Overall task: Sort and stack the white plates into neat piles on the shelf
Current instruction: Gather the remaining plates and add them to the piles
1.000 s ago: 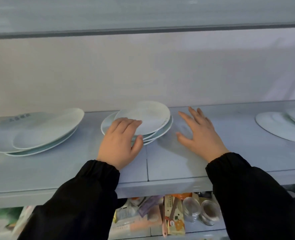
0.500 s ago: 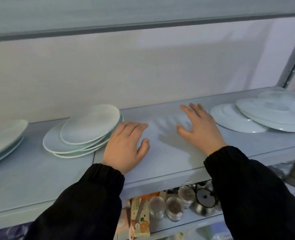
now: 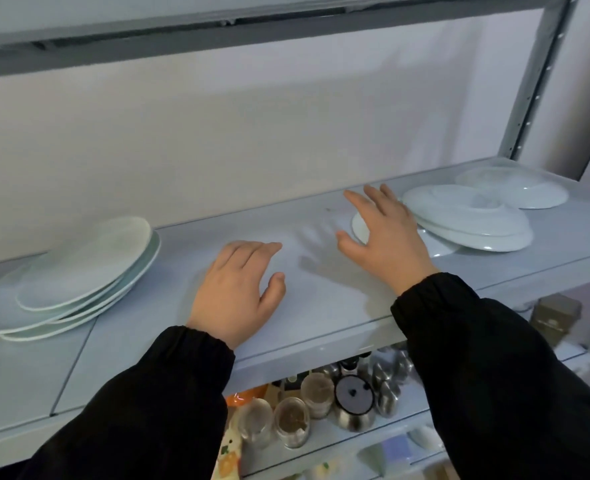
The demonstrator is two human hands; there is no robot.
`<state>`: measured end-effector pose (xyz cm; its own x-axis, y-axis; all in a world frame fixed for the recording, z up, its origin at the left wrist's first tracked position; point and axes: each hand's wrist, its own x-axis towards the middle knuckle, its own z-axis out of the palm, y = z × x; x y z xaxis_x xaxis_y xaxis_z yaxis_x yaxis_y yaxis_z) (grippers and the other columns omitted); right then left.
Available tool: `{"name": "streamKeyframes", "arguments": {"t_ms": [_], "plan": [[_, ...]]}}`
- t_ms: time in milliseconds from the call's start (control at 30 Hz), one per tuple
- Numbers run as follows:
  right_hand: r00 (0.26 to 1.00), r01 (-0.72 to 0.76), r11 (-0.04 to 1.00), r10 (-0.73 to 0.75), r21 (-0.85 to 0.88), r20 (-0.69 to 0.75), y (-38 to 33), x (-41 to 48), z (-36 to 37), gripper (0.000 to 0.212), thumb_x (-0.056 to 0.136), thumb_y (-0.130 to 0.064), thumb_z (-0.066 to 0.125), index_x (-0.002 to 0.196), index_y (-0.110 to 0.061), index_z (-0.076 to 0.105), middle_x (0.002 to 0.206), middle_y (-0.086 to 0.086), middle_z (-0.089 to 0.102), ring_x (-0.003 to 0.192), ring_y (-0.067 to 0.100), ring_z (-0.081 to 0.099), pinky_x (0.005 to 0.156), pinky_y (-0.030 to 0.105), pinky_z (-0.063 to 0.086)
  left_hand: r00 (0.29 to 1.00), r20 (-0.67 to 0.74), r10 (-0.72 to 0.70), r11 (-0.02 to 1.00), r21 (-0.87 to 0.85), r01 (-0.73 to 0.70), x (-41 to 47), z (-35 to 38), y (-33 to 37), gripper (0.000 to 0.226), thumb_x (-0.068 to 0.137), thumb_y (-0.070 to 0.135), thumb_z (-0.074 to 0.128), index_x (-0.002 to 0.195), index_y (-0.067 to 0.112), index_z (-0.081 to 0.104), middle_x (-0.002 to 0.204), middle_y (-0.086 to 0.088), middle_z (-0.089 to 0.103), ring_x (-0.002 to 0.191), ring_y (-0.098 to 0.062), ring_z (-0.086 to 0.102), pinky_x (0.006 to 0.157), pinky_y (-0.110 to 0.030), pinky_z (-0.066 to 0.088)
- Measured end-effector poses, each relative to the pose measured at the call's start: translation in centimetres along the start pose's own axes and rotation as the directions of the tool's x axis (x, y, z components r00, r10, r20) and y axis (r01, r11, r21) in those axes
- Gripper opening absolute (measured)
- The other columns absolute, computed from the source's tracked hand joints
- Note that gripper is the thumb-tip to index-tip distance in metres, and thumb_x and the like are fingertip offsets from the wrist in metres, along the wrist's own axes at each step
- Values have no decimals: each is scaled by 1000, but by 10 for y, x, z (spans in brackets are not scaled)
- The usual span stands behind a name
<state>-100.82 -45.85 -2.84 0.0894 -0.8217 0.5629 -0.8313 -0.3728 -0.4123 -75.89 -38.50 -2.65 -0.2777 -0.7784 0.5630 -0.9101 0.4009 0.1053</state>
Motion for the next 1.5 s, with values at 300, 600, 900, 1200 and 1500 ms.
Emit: {"name": "streamKeyframes", "arguments": {"t_ms": [300,600,900,1200,1500], "plan": [[996,-48,998,44,-50,-83,31,3,-16,71,82,-57,45,147,-28,43,157,8,35,150,27,17,119,51,15,994,33,103,993,-64,-101,31,29,51,48,93,37,43,132,13,57,123,0,63,121,-20,47,101,-23,29],[962,-154,985,130,-83,-239,49,-17,-32,68,83,-53,50,145,-26,46,158,10,33,150,28,19,119,55,17,968,87,234,951,-229,-209,83,69,79,54,92,39,40,139,15,50,129,-1,58,123,-22,45,105,-37,39],[969,-185,958,141,-220,-204,94,-51,-68,68,88,-53,52,151,-32,36,164,4,20,153,20,6,119,56,18,948,19,318,902,-314,-296,122,96,99,57,89,39,39,137,12,51,129,-3,59,122,-21,44,105,-34,37],[945,-300,948,279,-110,-173,121,-49,-86,78,90,-45,63,154,-42,20,166,-8,0,151,5,-8,122,52,12,922,34,385,883,-306,-357,136,111,112,59,89,40,39,142,14,46,135,-2,54,130,-22,41,111,-35,35],[959,-251,960,229,-125,-165,134,-46,-84,88,81,-64,50,157,-36,15,167,-1,-1,153,15,-5,120,55,13,891,130,434,875,-296,-383,167,134,162,77,86,56,47,153,27,23,158,4,26,148,-16,14,121,-35,14]]}}
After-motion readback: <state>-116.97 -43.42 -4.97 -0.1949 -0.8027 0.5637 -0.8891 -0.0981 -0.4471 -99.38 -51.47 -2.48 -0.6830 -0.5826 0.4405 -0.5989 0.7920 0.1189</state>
